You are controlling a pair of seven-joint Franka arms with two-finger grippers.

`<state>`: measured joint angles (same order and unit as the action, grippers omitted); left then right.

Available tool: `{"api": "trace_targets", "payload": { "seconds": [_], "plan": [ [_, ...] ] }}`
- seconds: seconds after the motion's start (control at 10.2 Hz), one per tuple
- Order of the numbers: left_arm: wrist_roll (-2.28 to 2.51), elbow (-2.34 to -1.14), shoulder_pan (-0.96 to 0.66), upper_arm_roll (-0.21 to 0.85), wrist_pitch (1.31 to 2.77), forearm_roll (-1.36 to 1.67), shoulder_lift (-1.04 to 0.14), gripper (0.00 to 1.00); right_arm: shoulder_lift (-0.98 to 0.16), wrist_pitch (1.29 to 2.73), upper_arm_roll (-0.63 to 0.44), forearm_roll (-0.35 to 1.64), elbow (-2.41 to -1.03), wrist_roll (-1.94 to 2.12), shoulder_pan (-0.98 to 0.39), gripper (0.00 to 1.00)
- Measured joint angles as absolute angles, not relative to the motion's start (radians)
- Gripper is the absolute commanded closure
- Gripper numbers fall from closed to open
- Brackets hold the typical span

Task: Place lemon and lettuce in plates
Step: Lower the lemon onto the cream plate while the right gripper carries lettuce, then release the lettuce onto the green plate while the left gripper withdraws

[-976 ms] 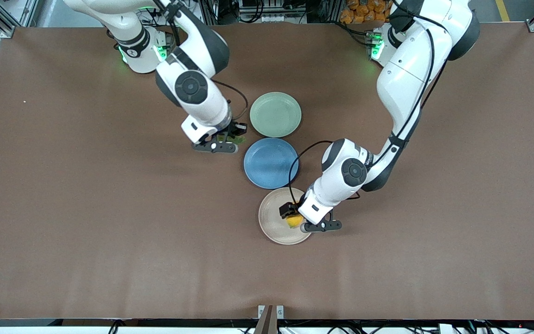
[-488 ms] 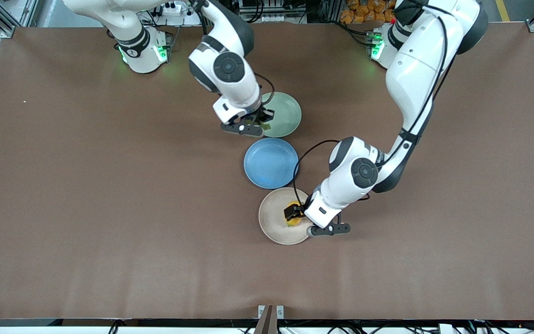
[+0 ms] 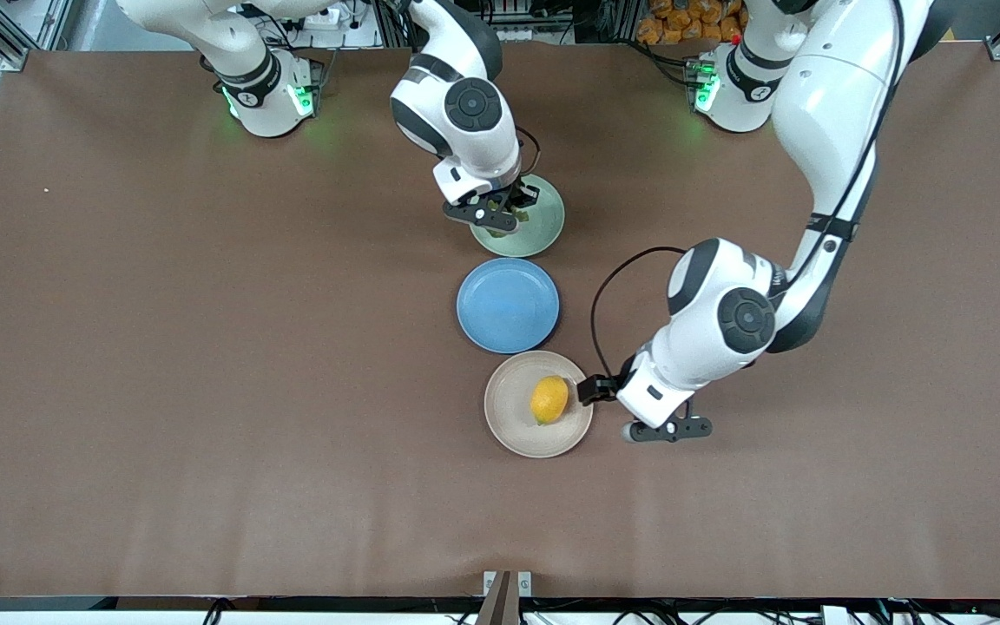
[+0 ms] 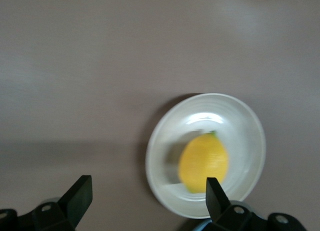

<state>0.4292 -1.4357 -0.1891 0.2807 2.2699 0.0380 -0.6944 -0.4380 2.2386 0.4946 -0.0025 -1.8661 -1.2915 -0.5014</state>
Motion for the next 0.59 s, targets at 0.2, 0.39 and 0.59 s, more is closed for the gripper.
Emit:
{"api": "trace_targets", "payload": {
  "seconds": [0.2,0.39,0.59],
  "plan": [
    [0.317,-1.524,-0.133,0.259,2.270,0.037,-0.646,0.00,-0.452,2.239,0.494,-0.037,-1.866,-1.352,-0.517,0.00],
    [0.207,-1.592,-0.072,0.249,2.270,0.036,-0.615,0.00,-0.462,2.239,0.493,-0.058,-1.867,-1.372,-0.525,0.00],
    [0.105,-1.640,-0.042,0.198,2.270,0.028,-0.593,0.00,-0.463,2.239,0.479,-0.077,-1.865,-1.366,-0.513,0.00]
  ]
}}
